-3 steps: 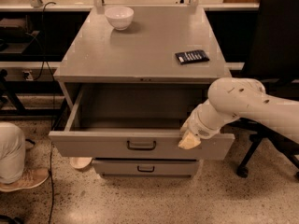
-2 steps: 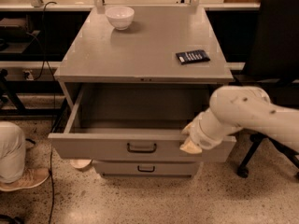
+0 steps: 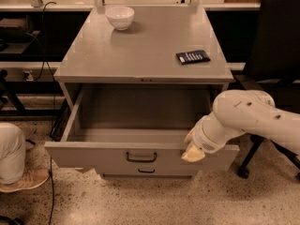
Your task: Open top drawer
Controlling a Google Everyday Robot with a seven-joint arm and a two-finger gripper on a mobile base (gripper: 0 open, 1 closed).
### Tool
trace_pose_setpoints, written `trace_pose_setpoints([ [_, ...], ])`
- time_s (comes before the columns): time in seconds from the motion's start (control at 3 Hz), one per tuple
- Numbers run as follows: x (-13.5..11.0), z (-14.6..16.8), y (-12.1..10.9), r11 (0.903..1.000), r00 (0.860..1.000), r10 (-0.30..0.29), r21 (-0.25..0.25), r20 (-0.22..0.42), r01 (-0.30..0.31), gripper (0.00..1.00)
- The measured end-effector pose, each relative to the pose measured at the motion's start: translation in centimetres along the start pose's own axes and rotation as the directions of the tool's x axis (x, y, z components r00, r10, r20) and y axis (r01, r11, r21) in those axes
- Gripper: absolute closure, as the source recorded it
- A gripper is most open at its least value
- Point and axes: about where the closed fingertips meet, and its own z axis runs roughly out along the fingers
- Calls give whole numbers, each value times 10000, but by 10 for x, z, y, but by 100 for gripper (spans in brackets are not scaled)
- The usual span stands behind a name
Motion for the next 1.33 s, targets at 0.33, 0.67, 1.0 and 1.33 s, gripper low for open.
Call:
trace_pose_setpoints([
  [0.33, 12, -7, 32, 9990, 9990, 436, 28, -63, -436, 100],
  [0.67, 11, -7, 31, 9990, 9990, 438, 28, -62, -438, 100],
  [1.0, 11, -8, 32, 9991, 9991, 423, 35, -67, -423, 91],
  [1.33, 14, -15, 27, 9989, 9990, 444, 178, 79, -445, 69],
])
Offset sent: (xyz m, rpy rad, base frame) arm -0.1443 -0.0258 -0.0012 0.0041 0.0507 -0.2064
